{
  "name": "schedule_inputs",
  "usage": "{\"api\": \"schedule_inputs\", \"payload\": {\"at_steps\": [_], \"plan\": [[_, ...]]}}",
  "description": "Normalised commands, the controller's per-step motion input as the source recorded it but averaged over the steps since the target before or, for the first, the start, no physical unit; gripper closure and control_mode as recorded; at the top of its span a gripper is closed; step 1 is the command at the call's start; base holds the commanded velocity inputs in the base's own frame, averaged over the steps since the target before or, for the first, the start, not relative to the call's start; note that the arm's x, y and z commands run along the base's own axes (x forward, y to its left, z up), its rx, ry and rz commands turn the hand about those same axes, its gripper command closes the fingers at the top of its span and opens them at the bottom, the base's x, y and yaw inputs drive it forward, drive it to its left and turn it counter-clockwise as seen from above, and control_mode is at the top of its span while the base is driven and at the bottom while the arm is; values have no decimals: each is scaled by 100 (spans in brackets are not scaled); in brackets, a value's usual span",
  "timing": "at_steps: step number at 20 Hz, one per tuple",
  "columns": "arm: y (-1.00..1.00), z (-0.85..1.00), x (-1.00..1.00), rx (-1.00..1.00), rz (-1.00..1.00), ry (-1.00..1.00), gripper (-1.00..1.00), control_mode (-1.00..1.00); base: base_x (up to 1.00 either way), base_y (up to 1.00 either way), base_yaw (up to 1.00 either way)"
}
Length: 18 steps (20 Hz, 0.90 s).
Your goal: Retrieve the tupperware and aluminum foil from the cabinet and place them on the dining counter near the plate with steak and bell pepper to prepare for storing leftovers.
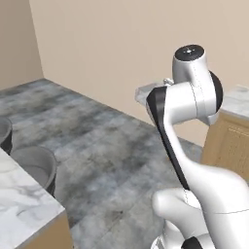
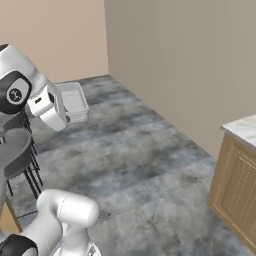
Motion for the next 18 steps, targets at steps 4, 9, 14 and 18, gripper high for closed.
{"api": "schedule_inputs", "payload": {"at_steps": [4, 9, 14, 18], "plan": [[0, 0, 0, 0, 0, 0, 100, 100, 68, -47, 18], [0, 0, 0, 0, 0, 0, 100, 100, 96, -9, 31], [0, 0, 0, 0, 0, 0, 100, 100, 100, 0, 47], [0, 0, 0, 0, 0, 0, 100, 100, 100, 0, 53]]}}
